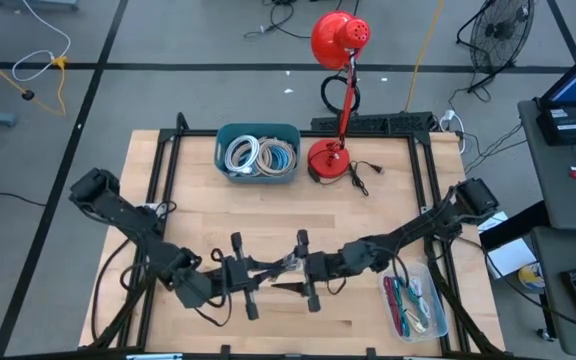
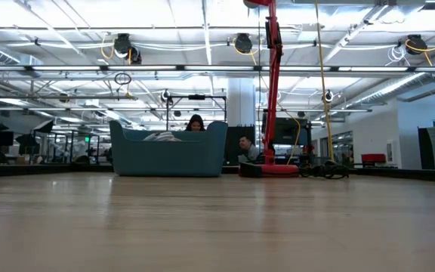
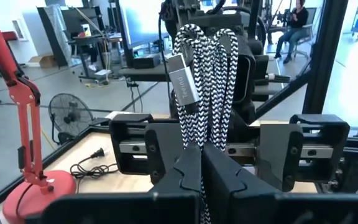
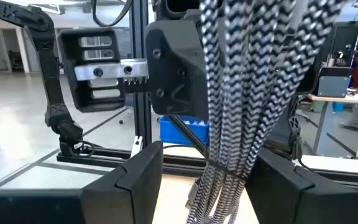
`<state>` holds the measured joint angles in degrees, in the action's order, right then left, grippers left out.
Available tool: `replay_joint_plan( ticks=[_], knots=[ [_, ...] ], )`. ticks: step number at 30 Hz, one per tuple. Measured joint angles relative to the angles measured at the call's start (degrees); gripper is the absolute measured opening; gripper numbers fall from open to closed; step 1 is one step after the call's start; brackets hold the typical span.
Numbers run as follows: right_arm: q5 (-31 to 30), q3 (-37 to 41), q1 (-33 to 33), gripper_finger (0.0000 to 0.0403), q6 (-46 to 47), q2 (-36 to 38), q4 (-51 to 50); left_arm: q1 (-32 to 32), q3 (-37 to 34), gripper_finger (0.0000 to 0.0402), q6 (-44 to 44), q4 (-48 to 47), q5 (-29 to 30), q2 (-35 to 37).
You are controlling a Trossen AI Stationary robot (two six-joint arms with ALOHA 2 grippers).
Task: Pick & Place USB Port
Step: Put the black charger cable into the transparent bin
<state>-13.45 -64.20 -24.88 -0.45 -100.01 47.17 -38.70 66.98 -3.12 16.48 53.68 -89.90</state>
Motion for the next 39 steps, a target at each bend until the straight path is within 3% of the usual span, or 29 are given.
replay_joint_plan(
  ticks=[9,13,18,24,27,33,39],
  knots=[
    [-0.3,0.0,0.0,0.0196,0.6,-0.1,-0.1,-0.8,0.0,0.0000,1.1,0.2,1.0,0.0],
    [-3.3,0.0,0.0,0.0179,1.5,-0.1,-0.7,-0.8,0.0,0.0000,1.1,-0.1,1.9,0.0],
    [-4.5,0.0,-0.3,0.0126,1.3,-0.1,-1.8,-0.8,0.0,0.0000,1.1,-0.2,1.9,0.0],
    [-4.6,0.0,-0.7,0.0032,1.0,-0.1,-2.5,-1.4,0.0,0.0001,1.1,-0.4,1.9,0.0],
    [-4.7,0.0,-1.2,0.0019,0.4,0.2,-2.6,-2.3,0.0,0.0003,1.4,-0.5,3.0,0.4],
    [-9.5,0.0,-3.0,0.0042,0.5,2.4,-4.5,-6.2,0.1,0.0021,4.2,-0.2,16.2,1.3],
    [-11.9,0.1,-6.0,0.0013,-3.6,3.8,-6.3,-10.5,0.1,0.0024,5.7,0.3,36.5,2.0]
  ],
)
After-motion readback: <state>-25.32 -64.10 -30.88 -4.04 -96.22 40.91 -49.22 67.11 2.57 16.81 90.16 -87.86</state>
